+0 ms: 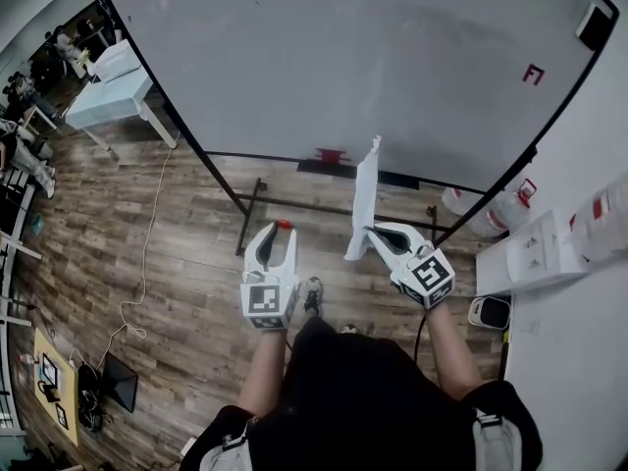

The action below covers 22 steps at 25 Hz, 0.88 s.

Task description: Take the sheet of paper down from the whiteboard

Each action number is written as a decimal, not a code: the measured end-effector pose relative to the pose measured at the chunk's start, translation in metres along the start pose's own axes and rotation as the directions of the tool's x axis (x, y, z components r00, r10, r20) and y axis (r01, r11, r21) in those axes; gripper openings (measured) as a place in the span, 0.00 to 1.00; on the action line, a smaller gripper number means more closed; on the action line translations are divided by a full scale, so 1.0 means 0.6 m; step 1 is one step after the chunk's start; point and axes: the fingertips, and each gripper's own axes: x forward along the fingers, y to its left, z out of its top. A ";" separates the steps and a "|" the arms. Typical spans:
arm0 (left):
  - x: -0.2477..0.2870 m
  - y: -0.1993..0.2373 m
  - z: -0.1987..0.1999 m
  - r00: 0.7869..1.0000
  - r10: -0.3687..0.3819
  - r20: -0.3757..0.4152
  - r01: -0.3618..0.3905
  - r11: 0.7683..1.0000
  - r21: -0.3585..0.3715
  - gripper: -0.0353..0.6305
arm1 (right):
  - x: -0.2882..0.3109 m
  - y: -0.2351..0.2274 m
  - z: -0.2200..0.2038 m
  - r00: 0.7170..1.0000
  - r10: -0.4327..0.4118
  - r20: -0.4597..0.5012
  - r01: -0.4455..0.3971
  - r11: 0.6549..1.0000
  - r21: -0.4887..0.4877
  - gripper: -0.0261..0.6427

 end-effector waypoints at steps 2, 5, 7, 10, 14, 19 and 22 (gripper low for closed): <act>-0.007 -0.008 -0.010 1.000 0.010 -0.012 -0.010 1.000 0.019 0.25 | -0.012 0.002 -0.008 1.000 -0.002 -0.006 0.002 1.000 0.002 0.05; -0.015 -0.020 -0.016 1.000 0.007 -0.017 -0.007 1.000 0.018 0.25 | -0.027 0.003 -0.019 1.000 -0.009 -0.014 0.009 1.000 0.001 0.05; -0.019 -0.021 -0.019 1.000 0.009 -0.022 -0.009 1.000 0.023 0.25 | -0.031 0.004 -0.024 1.000 -0.011 -0.017 0.011 1.000 0.007 0.05; -0.020 -0.025 -0.018 1.000 0.007 -0.031 -0.006 1.000 0.018 0.25 | -0.034 0.002 -0.029 1.000 -0.008 -0.019 0.009 1.000 0.017 0.05; -0.021 -0.030 -0.021 0.999 0.010 -0.042 -0.009 1.000 0.026 0.25 | -0.038 -0.001 -0.033 1.000 -0.011 -0.020 0.011 1.000 0.026 0.05; -0.013 -0.032 -0.006 1.000 -0.005 -0.027 0.005 1.000 0.013 0.25 | -0.036 -0.002 -0.029 1.000 -0.009 -0.013 0.009 1.000 0.022 0.05; -0.006 -0.031 -0.006 1.000 -0.005 -0.024 0.005 1.000 0.016 0.25 | -0.035 -0.008 -0.029 1.000 -0.012 -0.013 0.012 1.000 0.017 0.05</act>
